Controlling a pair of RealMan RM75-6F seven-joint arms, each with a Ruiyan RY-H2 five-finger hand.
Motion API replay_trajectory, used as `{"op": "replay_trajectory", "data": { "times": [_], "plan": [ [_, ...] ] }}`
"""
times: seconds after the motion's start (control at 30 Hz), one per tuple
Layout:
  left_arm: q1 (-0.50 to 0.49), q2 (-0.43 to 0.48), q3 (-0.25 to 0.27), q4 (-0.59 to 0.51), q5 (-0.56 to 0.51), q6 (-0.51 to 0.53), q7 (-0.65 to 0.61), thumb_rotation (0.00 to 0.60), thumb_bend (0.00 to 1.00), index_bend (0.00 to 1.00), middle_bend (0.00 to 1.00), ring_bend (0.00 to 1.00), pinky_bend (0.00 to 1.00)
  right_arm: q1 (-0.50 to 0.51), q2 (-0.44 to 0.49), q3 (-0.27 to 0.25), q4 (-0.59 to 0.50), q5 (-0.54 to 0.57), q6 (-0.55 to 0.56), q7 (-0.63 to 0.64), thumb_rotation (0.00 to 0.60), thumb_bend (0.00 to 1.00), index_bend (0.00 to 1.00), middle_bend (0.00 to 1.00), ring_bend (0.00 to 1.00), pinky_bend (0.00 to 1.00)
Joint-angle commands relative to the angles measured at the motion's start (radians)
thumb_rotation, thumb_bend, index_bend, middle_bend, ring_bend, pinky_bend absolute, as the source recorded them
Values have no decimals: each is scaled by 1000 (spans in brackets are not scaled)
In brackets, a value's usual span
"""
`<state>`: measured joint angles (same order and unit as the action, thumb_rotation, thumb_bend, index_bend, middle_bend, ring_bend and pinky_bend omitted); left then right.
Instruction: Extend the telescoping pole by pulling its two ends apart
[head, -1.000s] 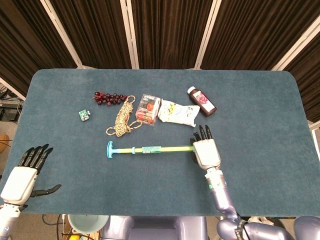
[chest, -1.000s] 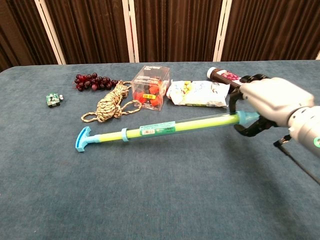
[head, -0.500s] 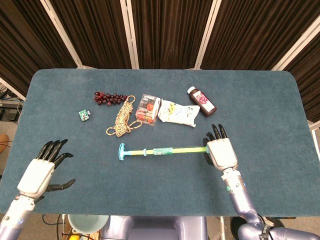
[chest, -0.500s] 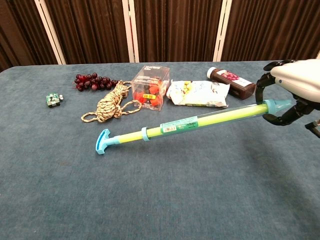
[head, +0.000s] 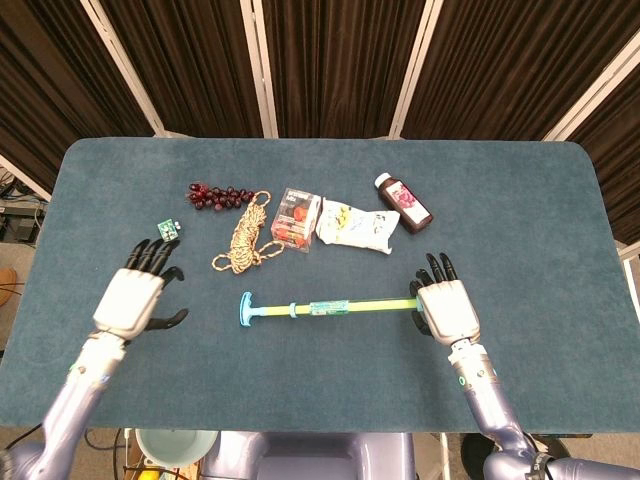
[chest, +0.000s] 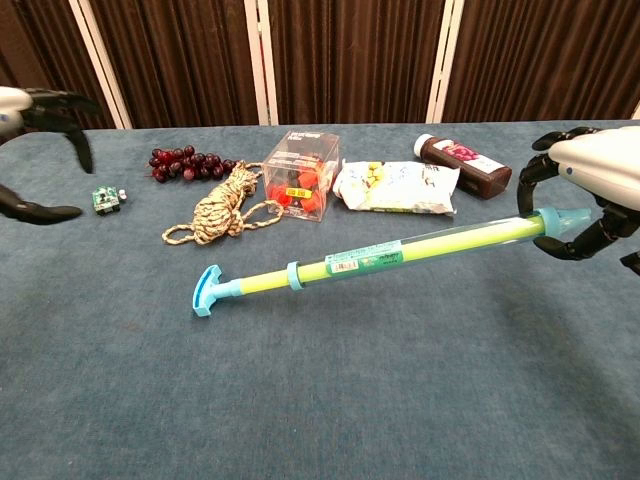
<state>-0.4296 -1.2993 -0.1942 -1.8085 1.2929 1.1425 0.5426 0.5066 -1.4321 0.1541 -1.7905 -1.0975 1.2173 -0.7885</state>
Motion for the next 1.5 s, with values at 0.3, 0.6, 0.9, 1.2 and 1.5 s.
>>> {"op": "replay_trajectory", "data": {
  "times": [0.3, 0.6, 0.9, 1.2, 1.5],
  "plan": [
    [-148, -251, -19, 166, -154, -86, 165, 600, 226, 405, 54, 0, 0, 4, 1, -5, -5, 5, 11, 6, 600, 560, 906, 289, 35, 0],
    [-194, -361, -2, 216, -205, -73, 233, 600, 227, 423, 57, 0, 0, 6, 12, -6, -11, 14, 19, 15, 600, 561, 907, 289, 35, 0],
    [-223, -429, 8, 271, -227, -55, 267, 600, 228, 479, 62, 0, 0, 9, 16, -14, -20, 8, 24, 21, 600, 562, 906, 289, 35, 0],
    [-246, -480, 8, 339, -243, -51, 265, 600, 228, 513, 68, 0, 0, 12, 13, -22, -26, 4, 30, 20, 600, 563, 906, 289, 34, 0],
    [-260, -513, 16, 385, -257, -53, 263, 600, 228, 512, 67, 0, 0, 13, 11, -27, -26, 4, 36, 20, 600, 564, 906, 290, 34, 0]
  ]
}}
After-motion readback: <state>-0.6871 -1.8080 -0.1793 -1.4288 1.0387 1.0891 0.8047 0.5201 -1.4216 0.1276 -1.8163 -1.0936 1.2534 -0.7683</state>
